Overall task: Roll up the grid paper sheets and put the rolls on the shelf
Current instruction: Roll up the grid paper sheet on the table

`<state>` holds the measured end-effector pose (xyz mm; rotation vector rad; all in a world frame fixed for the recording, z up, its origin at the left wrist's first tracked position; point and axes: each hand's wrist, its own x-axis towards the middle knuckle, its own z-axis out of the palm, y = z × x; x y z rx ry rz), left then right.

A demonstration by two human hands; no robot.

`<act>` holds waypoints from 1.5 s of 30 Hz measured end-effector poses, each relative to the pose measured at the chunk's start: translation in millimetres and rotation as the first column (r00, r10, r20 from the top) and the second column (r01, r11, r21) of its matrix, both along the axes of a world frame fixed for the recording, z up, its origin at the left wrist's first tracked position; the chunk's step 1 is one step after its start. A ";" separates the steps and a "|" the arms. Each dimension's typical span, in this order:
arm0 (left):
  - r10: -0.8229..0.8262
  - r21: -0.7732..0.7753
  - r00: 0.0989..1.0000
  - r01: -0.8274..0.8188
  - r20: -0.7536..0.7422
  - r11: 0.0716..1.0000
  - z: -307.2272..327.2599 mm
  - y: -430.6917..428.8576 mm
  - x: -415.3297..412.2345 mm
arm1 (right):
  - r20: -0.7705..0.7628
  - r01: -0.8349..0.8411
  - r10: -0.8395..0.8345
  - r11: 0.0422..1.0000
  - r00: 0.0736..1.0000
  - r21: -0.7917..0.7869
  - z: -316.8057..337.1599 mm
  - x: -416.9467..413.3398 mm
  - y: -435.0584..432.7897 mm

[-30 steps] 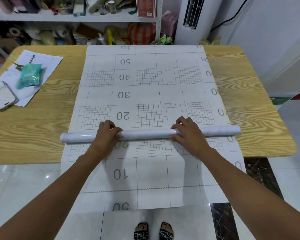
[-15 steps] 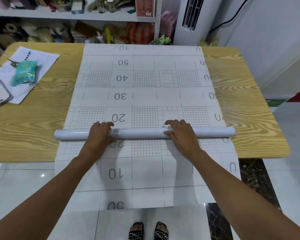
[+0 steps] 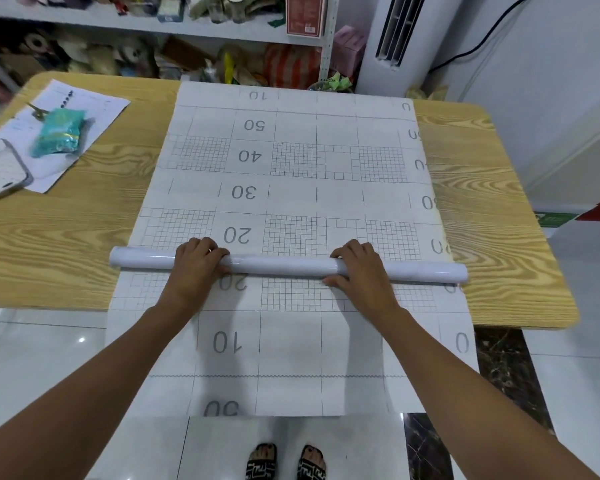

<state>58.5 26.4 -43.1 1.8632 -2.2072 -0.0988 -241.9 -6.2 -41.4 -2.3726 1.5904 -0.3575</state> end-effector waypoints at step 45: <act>0.057 0.218 0.986 -0.022 -0.155 0.976 19.2 12.1 -4.2 | 0.116 0.071 -0.080 0.994 0.990 0.085 22.8 -5.1 21.7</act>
